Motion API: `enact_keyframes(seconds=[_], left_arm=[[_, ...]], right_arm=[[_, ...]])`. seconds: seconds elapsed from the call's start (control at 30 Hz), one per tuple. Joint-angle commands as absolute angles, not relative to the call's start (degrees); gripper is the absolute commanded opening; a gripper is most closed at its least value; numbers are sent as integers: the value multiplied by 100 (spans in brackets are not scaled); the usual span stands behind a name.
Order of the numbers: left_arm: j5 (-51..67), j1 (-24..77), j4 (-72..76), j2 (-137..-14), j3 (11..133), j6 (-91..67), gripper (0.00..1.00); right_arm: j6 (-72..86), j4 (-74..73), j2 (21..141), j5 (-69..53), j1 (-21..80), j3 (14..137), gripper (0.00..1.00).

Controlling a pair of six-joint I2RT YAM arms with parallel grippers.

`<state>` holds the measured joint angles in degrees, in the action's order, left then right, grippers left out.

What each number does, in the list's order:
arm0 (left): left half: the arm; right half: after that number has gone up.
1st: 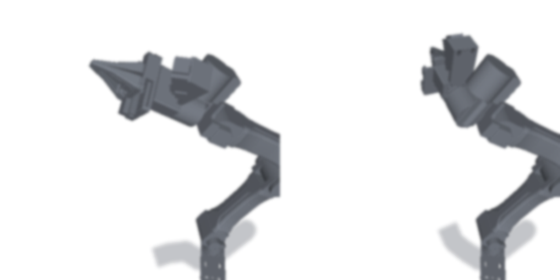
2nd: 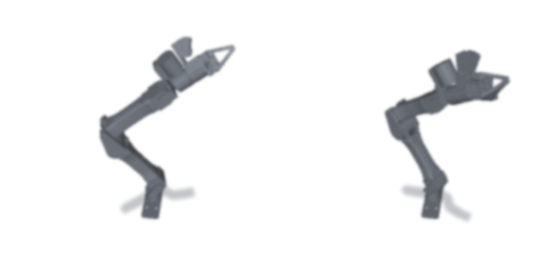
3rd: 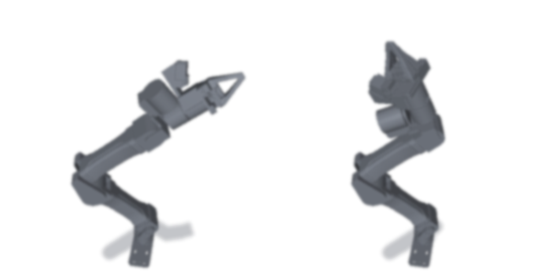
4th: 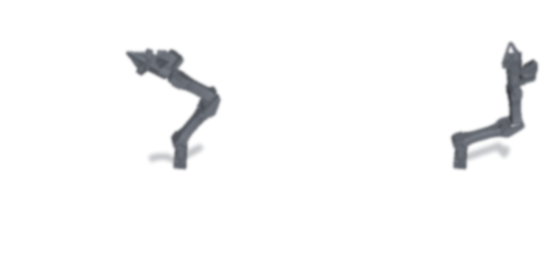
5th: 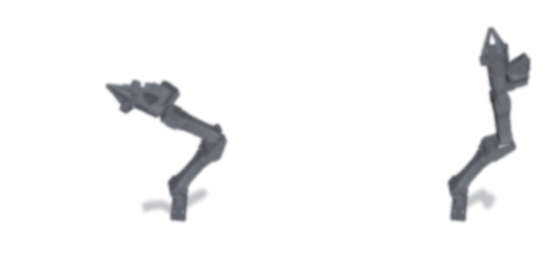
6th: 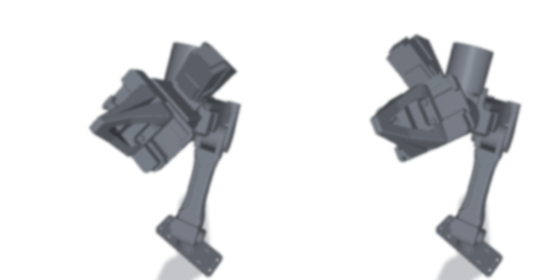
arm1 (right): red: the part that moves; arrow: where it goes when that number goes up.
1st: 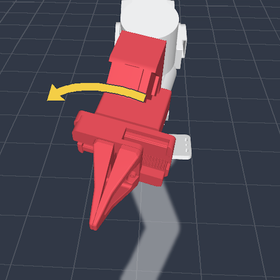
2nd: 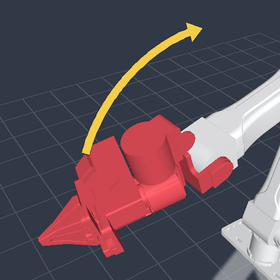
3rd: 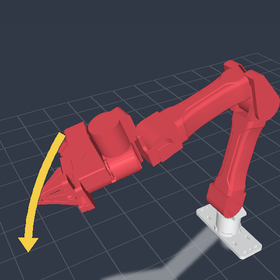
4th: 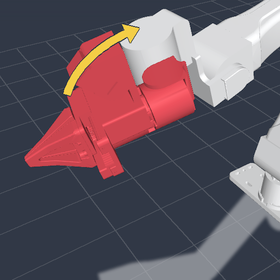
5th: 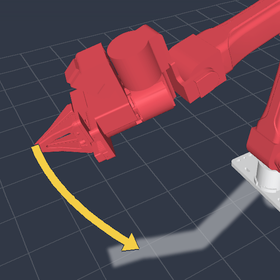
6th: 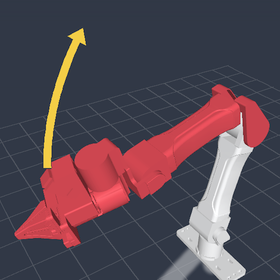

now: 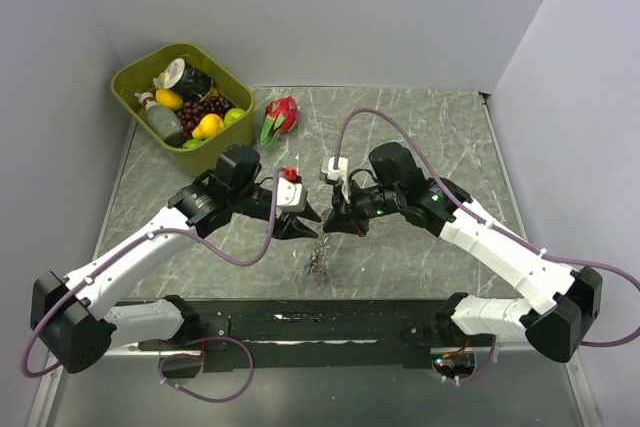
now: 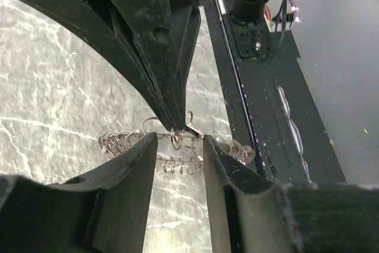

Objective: Put the keys on the keyring

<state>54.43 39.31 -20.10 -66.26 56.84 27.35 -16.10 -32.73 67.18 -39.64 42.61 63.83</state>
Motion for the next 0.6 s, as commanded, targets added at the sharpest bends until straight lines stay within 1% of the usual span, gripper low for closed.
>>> enact_keyframes(seconds=[0.0, 0.07, 0.1, 0.17, 0.2, 0.27, 0.33, 0.4, 0.57], left_arm=[[5739, 3946, -1329, -6469, 5555, 2496, 41], [5722, 3946, -1231, -6469, 5476, 2409, 41], [5722, 3946, -1213, -6486, 5467, 2382, 38], [5696, 3946, -1292, -6565, 5484, 2460, 36], [5678, 3946, -1301, -6592, 5502, 2470, 31], [5678, 3955, -1380, -6644, 5528, 2566, 28], [5686, 3946, -1327, -6645, 5511, 2532, 21], [5643, 3946, -1213, -6636, 5493, 2488, 18], [5590, 3955, -1143, -6680, 5476, 2461, 15]], right_arm=[[-1565, -2901, 6486, -4034, 4254, 6495, 0], [-1556, -2874, 6486, -4034, 4263, 6486, 0], [-1547, -2857, 6478, -4017, 4263, 6478, 0], [-1538, -2830, 6469, -4008, 4254, 6469, 0], [-1538, -2804, 6460, -3990, 4271, 6460, 0], [-1521, -2769, 6451, -3999, 4254, 6434, 0], [-1512, -2742, 6460, -4025, 4263, 6425, 0], [-1503, -2716, 6486, -4034, 4254, 6416, 0], [-1477, -2672, 6504, -4069, 4263, 6398, 0]])
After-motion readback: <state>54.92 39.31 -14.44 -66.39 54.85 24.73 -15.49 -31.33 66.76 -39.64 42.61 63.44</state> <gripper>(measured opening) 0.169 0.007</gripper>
